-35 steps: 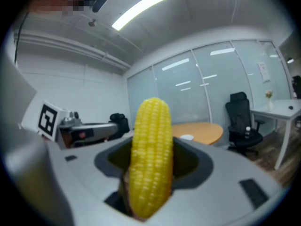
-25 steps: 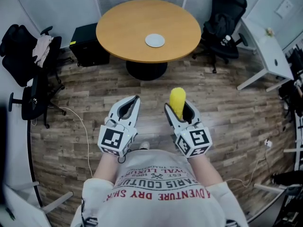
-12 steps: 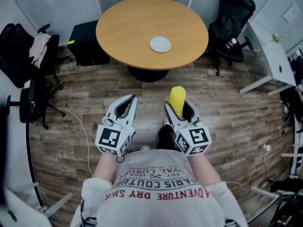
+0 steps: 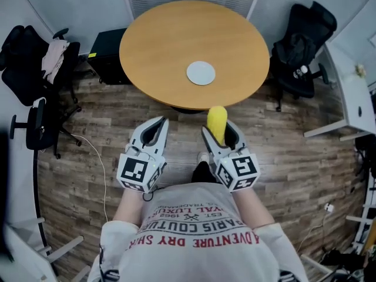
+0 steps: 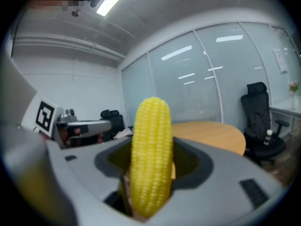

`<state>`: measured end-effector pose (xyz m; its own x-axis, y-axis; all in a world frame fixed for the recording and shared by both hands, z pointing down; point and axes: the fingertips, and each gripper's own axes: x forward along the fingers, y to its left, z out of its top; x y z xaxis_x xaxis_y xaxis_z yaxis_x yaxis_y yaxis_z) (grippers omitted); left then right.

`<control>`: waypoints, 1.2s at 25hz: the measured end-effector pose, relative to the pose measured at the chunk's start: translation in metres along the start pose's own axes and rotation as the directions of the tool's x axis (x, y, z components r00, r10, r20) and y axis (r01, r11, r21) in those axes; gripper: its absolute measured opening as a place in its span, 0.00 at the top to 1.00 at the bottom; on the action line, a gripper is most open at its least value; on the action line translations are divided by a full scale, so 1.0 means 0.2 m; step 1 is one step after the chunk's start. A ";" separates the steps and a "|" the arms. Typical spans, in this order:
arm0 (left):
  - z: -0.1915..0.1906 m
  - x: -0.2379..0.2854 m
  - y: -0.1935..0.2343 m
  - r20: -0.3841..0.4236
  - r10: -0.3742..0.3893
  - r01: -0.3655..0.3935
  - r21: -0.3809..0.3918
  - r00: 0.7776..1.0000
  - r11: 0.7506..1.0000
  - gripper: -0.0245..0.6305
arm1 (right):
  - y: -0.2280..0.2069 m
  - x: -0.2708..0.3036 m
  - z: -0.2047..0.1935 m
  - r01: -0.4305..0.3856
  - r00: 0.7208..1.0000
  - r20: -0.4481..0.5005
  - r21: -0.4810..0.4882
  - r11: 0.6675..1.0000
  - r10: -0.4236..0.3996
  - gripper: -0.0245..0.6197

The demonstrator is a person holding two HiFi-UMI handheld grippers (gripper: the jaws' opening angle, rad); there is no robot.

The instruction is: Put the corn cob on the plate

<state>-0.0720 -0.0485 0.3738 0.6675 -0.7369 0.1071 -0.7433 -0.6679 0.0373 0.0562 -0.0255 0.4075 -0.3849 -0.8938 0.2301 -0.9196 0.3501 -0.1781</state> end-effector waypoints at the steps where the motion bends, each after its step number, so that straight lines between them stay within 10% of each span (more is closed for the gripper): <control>1: 0.01 0.07 0.01 -0.002 0.012 -0.012 -0.001 1.000 1.000 0.91 | -0.06 0.04 0.02 -0.010 1.000 -0.003 -0.002 1.000 0.010 0.55; 13: 0.08 0.80 0.06 0.006 0.108 -0.107 -0.018 0.994 0.994 0.91 | -0.73 0.45 0.22 -0.096 0.995 -0.036 -0.062 0.993 0.094 0.55; 30: -0.01 1.23 0.48 -0.042 0.051 -0.053 -0.042 0.998 0.998 0.91 | -0.90 1.03 0.08 -0.092 0.972 -0.220 -0.009 0.996 0.088 0.55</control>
<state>0.0219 -0.2938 0.4064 0.6263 -0.7649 0.1506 -0.7787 -0.6231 0.0735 0.1431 -0.2764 0.4716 -0.4722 -0.7760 0.4181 -0.8808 0.4339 -0.1896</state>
